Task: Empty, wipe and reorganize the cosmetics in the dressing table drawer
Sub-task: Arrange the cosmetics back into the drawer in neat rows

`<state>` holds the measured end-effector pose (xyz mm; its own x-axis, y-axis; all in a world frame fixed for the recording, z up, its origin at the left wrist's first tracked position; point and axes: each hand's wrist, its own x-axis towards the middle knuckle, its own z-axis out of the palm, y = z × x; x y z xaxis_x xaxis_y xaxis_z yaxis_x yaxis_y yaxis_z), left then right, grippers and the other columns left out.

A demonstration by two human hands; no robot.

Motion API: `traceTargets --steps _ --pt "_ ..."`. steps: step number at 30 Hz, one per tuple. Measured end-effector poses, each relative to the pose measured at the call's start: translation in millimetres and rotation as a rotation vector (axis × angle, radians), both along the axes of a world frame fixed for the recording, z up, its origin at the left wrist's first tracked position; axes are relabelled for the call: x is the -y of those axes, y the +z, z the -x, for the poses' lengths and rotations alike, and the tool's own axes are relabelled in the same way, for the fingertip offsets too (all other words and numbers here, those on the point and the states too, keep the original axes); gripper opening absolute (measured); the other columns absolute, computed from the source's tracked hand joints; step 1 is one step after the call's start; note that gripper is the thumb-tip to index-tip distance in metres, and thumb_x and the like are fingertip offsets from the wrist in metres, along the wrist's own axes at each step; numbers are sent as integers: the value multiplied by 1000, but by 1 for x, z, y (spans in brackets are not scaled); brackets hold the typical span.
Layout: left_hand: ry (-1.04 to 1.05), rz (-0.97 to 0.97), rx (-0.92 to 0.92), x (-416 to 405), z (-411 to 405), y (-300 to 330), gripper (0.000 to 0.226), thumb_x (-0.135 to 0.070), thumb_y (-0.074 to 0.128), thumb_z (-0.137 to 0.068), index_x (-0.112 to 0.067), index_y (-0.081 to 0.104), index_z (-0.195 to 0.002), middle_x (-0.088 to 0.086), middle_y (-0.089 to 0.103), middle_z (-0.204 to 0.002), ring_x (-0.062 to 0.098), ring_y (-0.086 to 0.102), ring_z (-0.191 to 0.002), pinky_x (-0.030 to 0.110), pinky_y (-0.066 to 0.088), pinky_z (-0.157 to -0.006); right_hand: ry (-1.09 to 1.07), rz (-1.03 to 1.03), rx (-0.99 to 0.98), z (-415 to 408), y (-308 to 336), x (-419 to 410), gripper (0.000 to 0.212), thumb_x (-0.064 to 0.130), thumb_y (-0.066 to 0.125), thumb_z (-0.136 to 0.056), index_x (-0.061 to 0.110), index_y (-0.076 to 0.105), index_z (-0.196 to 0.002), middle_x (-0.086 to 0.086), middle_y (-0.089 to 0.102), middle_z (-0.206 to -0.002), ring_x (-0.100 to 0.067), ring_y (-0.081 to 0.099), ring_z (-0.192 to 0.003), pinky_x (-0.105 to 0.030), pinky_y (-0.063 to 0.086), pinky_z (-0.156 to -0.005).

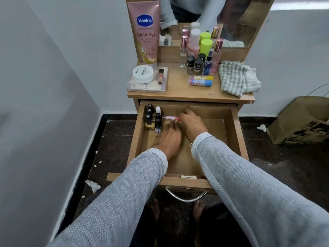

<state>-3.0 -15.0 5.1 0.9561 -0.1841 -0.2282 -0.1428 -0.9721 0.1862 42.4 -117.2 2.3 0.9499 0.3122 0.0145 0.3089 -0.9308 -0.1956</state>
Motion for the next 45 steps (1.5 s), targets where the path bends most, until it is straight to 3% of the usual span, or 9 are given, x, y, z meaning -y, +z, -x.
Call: traceTargets --steps 4,7,10,16,23,31,41,45 --pt "-15 -6 31 -3 0 -1 62 0 49 -92 0 22 -148 17 36 -146 32 39 -133 41 40 -103 5 -160 213 9 17 15 11 9 61 -88 7 59 -99 -11 52 -108 -26 57 -77 -37 51 -63" --pt "-34 -1 36 -4 1 0 60 5 40 -93 1 20 -149 18 33 -149 33 36 -136 43 37 -107 14 -272 460 8 34 31 9 9 63 -87 7 64 -96 -10 59 -99 -20 56 -82 -29 52 -70" --pt "-33 19 37 -4 1 -1 58 4 39 -92 0 24 -148 17 37 -146 32 38 -134 42 38 -106 -71 -267 546 -8 53 48 14 8 57 -89 4 64 -101 -13 58 -105 -25 55 -94 -32 48 -83" --pt "-46 19 19 -5 3 0 64 0 52 -88 -2 27 -146 16 40 -143 31 41 -131 41 41 -106 -64 -122 436 -40 73 54 27 16 54 -94 5 56 -118 -13 57 -122 -29 50 -113 -36 42 -97" --pt "-43 25 51 -6 6 4 56 3 51 -88 -7 35 -141 14 47 -137 30 49 -124 41 45 -95 -49 -9 419 -45 77 54 28 4 58 -90 5 59 -118 -13 60 -117 -30 55 -106 -38 47 -88" --pt "-54 -8 71 -5 6 8 48 0 42 -92 -6 39 -139 15 50 -134 32 51 -122 42 45 -93 -11 -49 243 -54 94 60 33 18 64 -89 6 59 -120 -14 51 -127 -30 53 -111 -39 45 -100" --pt "-39 -2 59 -5 5 8 49 -1 47 -92 -9 41 -140 13 53 -131 32 55 -117 44 49 -88 79 -38 2 -58 105 63 28 20 66 -89 15 56 -114 -10 54 -126 -25 55 -107 -28 39 -85" --pt "-33 4 56 -6 5 7 50 -3 49 -92 -11 41 -141 12 54 -131 32 55 -116 44 49 -88 101 -70 29 -55 106 64 25 22 68 -88 16 59 -110 -7 61 -121 -23 57 -105 -27 39 -83"
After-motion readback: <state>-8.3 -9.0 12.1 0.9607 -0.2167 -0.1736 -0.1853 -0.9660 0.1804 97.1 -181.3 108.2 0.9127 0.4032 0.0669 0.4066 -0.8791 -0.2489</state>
